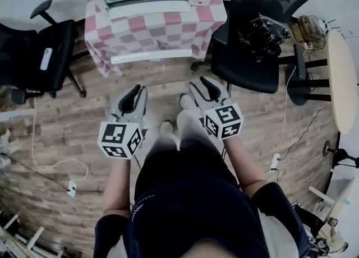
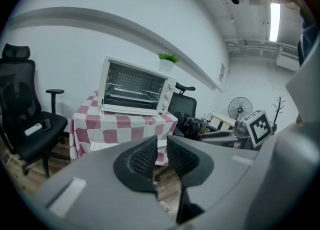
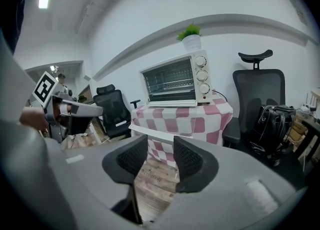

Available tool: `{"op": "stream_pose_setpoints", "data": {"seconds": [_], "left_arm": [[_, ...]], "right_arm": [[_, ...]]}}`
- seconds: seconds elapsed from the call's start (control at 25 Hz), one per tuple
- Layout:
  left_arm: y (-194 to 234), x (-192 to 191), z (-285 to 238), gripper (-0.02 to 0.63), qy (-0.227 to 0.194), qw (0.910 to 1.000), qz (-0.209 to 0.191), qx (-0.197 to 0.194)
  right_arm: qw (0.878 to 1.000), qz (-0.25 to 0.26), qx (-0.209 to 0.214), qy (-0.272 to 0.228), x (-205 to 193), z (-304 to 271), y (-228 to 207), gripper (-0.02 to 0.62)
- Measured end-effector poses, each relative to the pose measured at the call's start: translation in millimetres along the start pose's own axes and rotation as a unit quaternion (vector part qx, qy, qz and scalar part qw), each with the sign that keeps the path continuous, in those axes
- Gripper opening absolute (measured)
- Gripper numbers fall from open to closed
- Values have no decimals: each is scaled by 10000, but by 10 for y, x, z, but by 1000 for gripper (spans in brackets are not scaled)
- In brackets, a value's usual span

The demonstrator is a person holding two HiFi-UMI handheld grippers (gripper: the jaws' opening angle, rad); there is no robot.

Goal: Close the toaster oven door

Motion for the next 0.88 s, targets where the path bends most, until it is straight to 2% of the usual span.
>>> {"op": "stream_pose_setpoints", "data": {"seconds": [0.36,0.88], "left_arm": [[126,-7,-312,81,112,9994,196,254],[174,-116,-920,81,582,9957,467,540]], "right_arm": [[9986,303,208,393,0,-438,-369,164],[9919,414,701,979,-181,-996,-834,173]]}}
Point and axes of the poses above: the fingertips, and each gripper's own axes: z backward along the fingers, y to its left, x out of its top, the point moved 3 cm from there along z, backward along the fingers, and after that the axes turned 11 degrees about -z, right-handed, at the moved point
